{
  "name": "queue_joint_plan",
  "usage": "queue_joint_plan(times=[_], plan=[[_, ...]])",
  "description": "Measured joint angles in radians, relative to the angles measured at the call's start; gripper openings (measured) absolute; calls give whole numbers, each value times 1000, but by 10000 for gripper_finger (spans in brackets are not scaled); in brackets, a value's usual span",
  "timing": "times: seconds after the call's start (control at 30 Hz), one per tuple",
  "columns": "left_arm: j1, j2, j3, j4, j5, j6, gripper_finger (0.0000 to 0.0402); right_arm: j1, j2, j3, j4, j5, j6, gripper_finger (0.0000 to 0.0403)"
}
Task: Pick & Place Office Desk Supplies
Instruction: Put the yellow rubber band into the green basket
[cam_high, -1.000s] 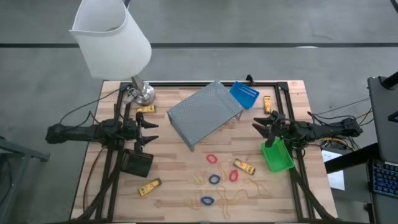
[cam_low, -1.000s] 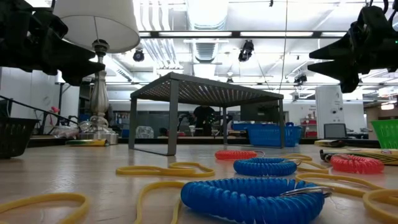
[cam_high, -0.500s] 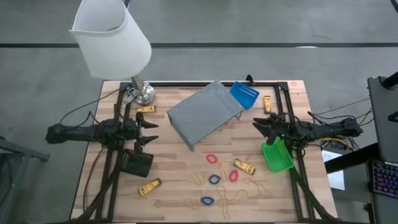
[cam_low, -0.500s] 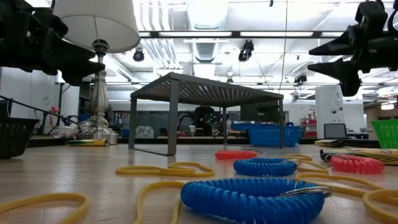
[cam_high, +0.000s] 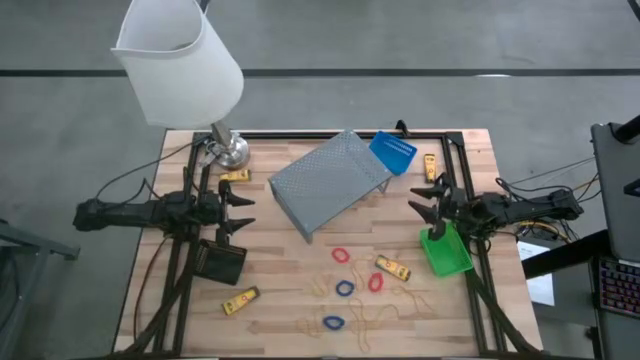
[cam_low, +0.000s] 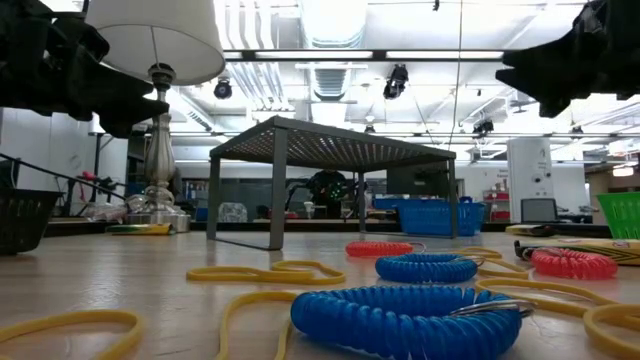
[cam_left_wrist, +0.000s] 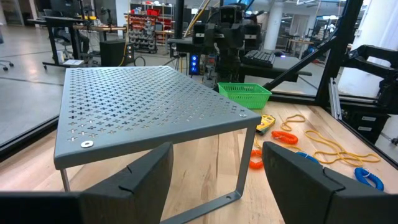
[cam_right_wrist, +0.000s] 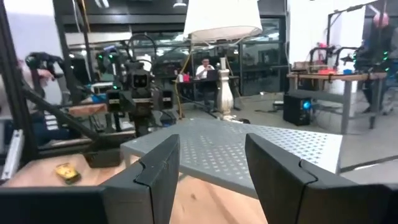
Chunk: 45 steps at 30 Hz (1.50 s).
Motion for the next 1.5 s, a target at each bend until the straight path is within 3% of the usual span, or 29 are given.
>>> queue_joint_plan(times=[0.13, 0.33, 0.6, 0.77, 1.1, 1.5], plan=[[0, 0, 0, 0, 0, 0, 253, -1, 0, 0, -4, 13, 29, 180], [0, 0, 0, 0, 0, 0, 253, 0, 14, 0, -4, -122, 23, 180], [0, 0, 0, 0, 0, 0, 253, 0, 126, 61, -2, -208, -4, 180], [0, 0, 0, 0, 0, 0, 253, 0, 292, 198, -39, -237, -66, 180], [0, 0, 0, 0, 0, 0, 253, 1, 702, 527, -397, -254, 22, 180], [0, 0, 0, 0, 0, 0, 253, 29, 1092, 644, -425, -277, 84, 180]])
